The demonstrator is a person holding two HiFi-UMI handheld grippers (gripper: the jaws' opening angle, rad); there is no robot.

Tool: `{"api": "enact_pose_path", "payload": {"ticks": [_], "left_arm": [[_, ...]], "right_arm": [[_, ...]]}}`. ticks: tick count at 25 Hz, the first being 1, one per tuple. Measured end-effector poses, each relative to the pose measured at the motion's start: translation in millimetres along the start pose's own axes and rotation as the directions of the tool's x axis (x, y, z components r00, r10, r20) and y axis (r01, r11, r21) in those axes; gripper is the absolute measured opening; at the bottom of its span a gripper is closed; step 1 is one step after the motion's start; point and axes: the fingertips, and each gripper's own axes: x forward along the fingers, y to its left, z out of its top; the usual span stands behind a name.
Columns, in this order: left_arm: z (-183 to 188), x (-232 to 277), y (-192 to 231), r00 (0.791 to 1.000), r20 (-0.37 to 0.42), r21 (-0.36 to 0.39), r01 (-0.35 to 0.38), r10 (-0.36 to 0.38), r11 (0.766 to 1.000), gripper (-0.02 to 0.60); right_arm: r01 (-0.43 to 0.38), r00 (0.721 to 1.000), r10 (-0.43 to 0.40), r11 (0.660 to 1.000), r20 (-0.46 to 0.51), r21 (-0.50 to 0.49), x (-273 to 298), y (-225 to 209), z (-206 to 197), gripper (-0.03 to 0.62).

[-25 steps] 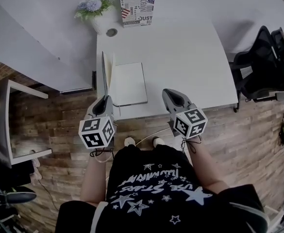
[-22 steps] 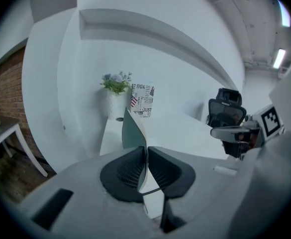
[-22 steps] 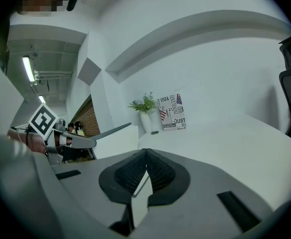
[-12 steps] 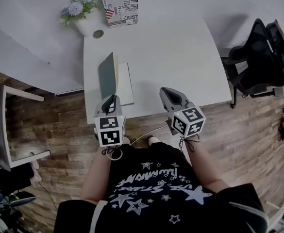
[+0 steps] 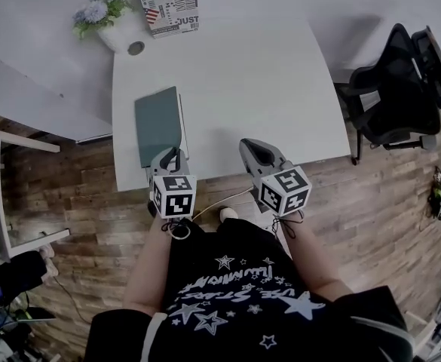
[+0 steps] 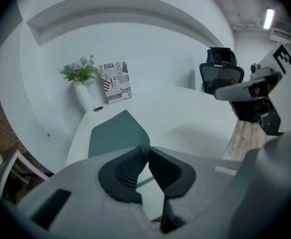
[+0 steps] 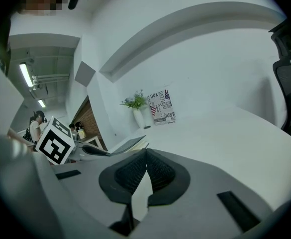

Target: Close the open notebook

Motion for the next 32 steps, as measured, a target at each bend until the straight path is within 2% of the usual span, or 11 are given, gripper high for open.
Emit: {"api": "enact_pose_path", "payload": {"ticks": [8,10,13,17,20,23,28,32], "left_arm": [[-14,18,-9,0.997,-0.047,-0.008,-0.057,0.056,0.998,0.054],[-17,18,-12,0.997,-0.049,-0.035,-0.064,0.062,0.997,0.067],[-17,17,-17,0.998,-0.042,-0.083,-0.057,0.053,0.995,0.121],[-16,10,-20,0.998,-0.023,-0.059,-0.056,0.055,0.997,0.219],[-18,-1,-19,0.998,-0.01,-0.085,-0.063,0.062,0.994,0.249],[-20,-16,-19,0.997,0.006,-0.13,-0.073,0.074,0.989,0.252],[-23,-48,-25,0.994,0.047,-0.163,-0.086,0.095,0.983,0.249],[-34,-79,-30,0.988,0.082,-0.229,-0.112,0.134,0.967,0.243]], "right_arm": [[-0.033,0.999,0.033,0.999,-0.021,-0.004,-10,-21,-9,0.002],[-0.049,0.998,0.049,0.999,-0.033,-0.006,-12,-26,-12,0.002],[-0.073,0.996,0.072,0.997,-0.05,-0.016,-10,-32,-12,0.002],[-0.094,0.995,0.093,0.995,-0.042,-0.025,-3,-32,-4,0.002],[-0.108,0.993,0.107,0.994,-0.043,-0.024,4,-30,-1,0.002],[-0.132,0.99,0.131,0.991,-0.049,-0.021,12,-23,-1,0.002],[-0.181,0.983,0.179,0.983,-0.049,-0.041,21,-4,1,0.002],[-0.226,0.973,0.222,0.971,-0.061,-0.073,21,17,0,0.002]]}}
